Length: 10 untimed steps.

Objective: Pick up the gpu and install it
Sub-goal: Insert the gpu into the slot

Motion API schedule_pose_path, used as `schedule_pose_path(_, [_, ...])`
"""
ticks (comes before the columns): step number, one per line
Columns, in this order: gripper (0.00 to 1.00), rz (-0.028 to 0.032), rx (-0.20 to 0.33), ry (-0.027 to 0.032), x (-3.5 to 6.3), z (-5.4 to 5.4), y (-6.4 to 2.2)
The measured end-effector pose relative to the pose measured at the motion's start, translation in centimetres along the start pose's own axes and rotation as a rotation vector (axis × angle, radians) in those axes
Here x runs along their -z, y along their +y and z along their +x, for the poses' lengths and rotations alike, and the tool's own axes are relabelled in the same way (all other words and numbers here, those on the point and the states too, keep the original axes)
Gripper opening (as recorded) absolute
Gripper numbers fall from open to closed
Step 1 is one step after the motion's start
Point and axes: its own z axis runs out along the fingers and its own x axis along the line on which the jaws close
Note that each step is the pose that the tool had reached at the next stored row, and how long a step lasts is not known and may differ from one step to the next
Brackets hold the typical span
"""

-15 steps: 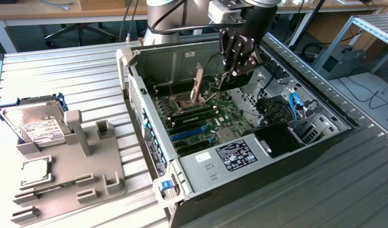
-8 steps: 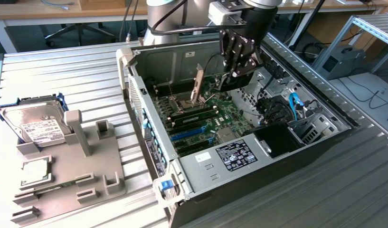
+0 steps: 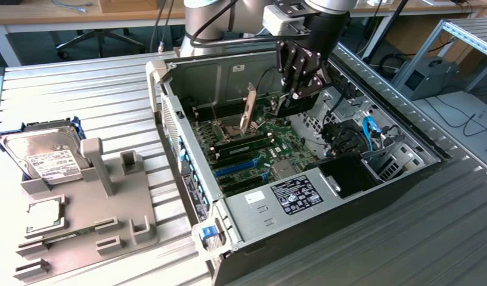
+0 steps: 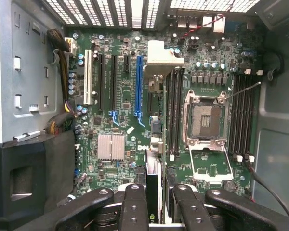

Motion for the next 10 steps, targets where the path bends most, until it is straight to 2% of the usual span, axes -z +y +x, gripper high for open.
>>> schedule_pose_path(10, [0.26, -0.0001, 0.000, 0.0013, -0.36, 0.47, 0.10])
